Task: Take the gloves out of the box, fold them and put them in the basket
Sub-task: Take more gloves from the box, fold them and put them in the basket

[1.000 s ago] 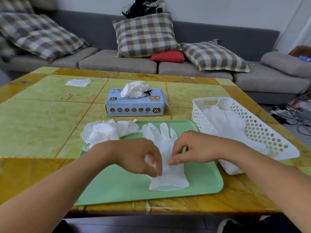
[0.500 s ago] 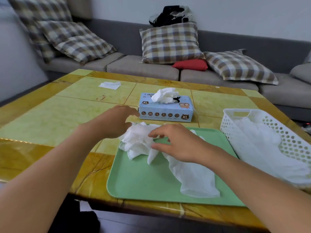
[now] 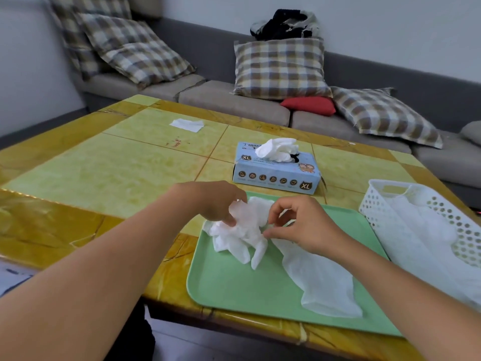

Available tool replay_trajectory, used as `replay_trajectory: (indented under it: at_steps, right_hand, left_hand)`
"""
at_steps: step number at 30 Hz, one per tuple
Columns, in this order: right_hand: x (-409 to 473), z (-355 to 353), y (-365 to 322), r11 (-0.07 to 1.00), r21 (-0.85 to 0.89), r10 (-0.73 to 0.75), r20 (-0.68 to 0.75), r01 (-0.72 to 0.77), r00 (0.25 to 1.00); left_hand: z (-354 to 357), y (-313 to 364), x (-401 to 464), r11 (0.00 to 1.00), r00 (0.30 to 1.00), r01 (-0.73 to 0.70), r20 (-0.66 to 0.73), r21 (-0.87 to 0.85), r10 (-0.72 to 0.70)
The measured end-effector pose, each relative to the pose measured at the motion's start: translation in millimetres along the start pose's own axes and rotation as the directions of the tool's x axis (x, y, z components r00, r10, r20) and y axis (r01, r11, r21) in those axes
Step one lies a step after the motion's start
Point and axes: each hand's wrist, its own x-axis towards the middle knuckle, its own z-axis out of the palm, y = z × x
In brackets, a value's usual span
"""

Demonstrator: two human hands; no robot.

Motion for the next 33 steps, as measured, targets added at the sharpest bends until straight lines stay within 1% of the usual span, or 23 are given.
replay_trajectory:
  at_steps: [2,3,5,6,7,8,10,12,13,14,15,17,19,21,23,25,27,28,29,30,31,32,33]
  right_hand:
    - [-7,3,-2,1.0,-0.004,-0.014,-0.071,0.014,0.997]
    - [-11,10,-5,0.998,-0.044,-0.039,-0.059,0.036,0.998]
    - [-18,28,-15,0.976,-0.209,-0.059,0.048,0.068,0.997]
    - [-20,39,-20,0.946,-0.317,-0.044,0.094,0.072,0.995]
    - [-20,48,-23,0.905,-0.418,-0.041,0.104,0.081,0.994]
    - [-18,55,-25,0.865,-0.494,-0.056,0.076,0.086,0.996]
    - [-11,59,-22,0.843,-0.532,-0.111,-0.026,0.08,0.993]
    - [-2,59,-15,0.874,-0.481,-0.118,-0.091,0.06,0.989]
    - [2,57,-11,0.903,-0.426,-0.096,-0.089,0.049,0.991]
    - [4,56,-8,0.932,-0.36,-0.067,-0.072,0.037,0.995]
    - [5,53,-6,0.954,-0.298,-0.04,-0.04,0.026,0.998]
    - [4,46,-1,0.984,-0.18,0.003,0.008,-0.002,1.0]
    - [-1,40,6,0.998,-0.053,0.041,0.0,-0.041,0.999]
    - [-7,30,12,0.996,0.017,0.083,-0.031,-0.082,0.996]
    - [-13,22,16,0.996,0.027,0.091,-0.056,-0.089,0.994]
    - [-16,16,19,0.996,-0.074,0.035,-0.097,-0.042,0.995]
    - [-20,15,15,0.98,-0.197,-0.064,-0.153,0.033,0.986]
    - [-23,16,10,0.971,-0.232,-0.101,-0.155,0.064,0.983]
    - [-26,19,2,0.961,-0.266,-0.114,-0.115,0.08,0.987]
    - [-28,25,-5,0.944,-0.319,-0.1,-0.045,0.08,0.994]
    - [-30,34,-12,0.913,-0.404,-0.051,0.024,0.057,0.998]
    - [-29,44,-17,0.868,-0.496,0.004,0.052,0.022,0.999]
    - [-26,53,-18,0.826,-0.563,0.041,0.03,-0.017,0.999]
  left_hand:
    - [2,1,3,1.0,1.0,-0.004,-0.027,-0.001,0.004]
    - [2,2,5,1.0,0.999,-0.001,-0.043,-0.013,0.001]
    - [2,3,8,0.999,0.997,0.018,-0.08,-0.047,-0.022]
    - [3,3,8,0.998,0.995,0.032,-0.095,-0.055,-0.038]
    - [3,3,8,0.997,0.993,0.046,-0.103,-0.062,-0.052]
    - [4,3,7,0.996,0.993,0.058,-0.101,-0.072,-0.065]
    - [4,4,5,0.991,0.994,0.07,-0.077,-0.114,-0.079]
    - [1,7,0,0.958,0.995,0.084,-0.031,-0.273,-0.096]
    - [-1,9,-3,0.926,0.996,0.092,0.011,-0.366,-0.094]
    - [-2,10,-6,0.905,0.995,0.095,0.057,-0.415,-0.078]
    - [-3,9,-8,0.912,0.995,0.083,0.08,-0.401,-0.055]
    - [-1,4,-6,0.973,0.998,0.033,0.059,-0.228,-0.02]
    - [3,-2,-1,0.996,1.0,0.007,0.026,-0.089,-0.005]
    - [4,-5,4,0.998,1.0,-0.002,-0.004,-0.06,0.002]
    - [4,-6,5,0.999,1.0,-0.003,-0.02,-0.053,0.002]
    - [5,-7,7,0.999,0.999,0.008,-0.031,-0.039,-0.009]
    - [5,-7,8,0.998,0.999,0.028,-0.04,-0.056,-0.031]
    - [5,-6,9,0.997,0.998,0.04,-0.044,-0.067,-0.043]
    - [6,-5,10,0.996,0.997,0.044,-0.052,-0.079,-0.049]
    - [6,-5,10,0.994,0.997,0.054,-0.053,-0.092,-0.059]
    - [7,-4,10,0.993,0.996,0.06,-0.053,-0.099,-0.066]
    - [7,-3,9,0.992,0.996,0.067,-0.052,-0.102,-0.073]
    - [7,-3,9,0.992,0.996,0.071,-0.055,-0.106,-0.077]
